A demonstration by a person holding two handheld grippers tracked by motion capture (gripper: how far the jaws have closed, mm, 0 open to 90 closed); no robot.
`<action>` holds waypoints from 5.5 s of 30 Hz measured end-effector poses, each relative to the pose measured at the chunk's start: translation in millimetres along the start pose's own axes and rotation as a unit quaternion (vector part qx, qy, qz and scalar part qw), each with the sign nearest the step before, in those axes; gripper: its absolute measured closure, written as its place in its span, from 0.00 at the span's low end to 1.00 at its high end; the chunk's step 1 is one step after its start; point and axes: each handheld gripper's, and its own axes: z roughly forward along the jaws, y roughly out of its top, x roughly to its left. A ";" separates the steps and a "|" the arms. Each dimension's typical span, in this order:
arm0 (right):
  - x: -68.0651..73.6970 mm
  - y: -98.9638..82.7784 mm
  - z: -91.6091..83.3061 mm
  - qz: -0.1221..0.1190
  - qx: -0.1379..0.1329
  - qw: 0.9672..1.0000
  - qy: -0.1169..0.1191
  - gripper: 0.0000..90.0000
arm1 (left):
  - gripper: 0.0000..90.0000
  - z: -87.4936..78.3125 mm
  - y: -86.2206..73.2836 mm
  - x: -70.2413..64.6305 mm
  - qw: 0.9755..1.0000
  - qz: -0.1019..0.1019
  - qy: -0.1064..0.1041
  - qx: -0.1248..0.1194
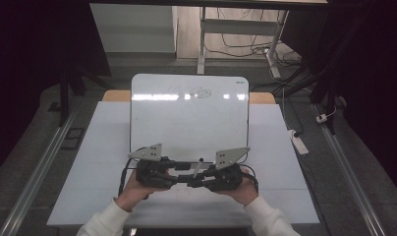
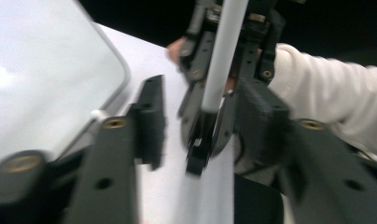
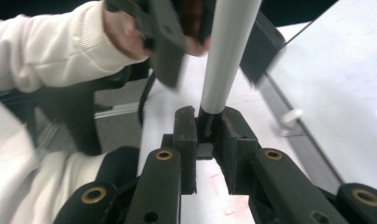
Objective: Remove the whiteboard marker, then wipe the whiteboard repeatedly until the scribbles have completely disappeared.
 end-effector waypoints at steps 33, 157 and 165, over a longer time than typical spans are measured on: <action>-110.6 74.9 -10.5 0.052 -0.139 0.924 -0.353 0.86 | 0.18 -83.6 -99.8 -2.1 0.949 -0.078 0.293 0.084; -166.4 89.6 33.1 0.081 -0.144 0.896 -0.412 0.86 | 0.20 -80.3 -103.1 9.4 0.948 -0.076 0.296 0.086; -166.1 88.5 30.1 0.088 -0.153 0.884 -0.433 0.86 | 0.20 -81.8 -103.3 7.5 0.949 -0.074 0.296 0.082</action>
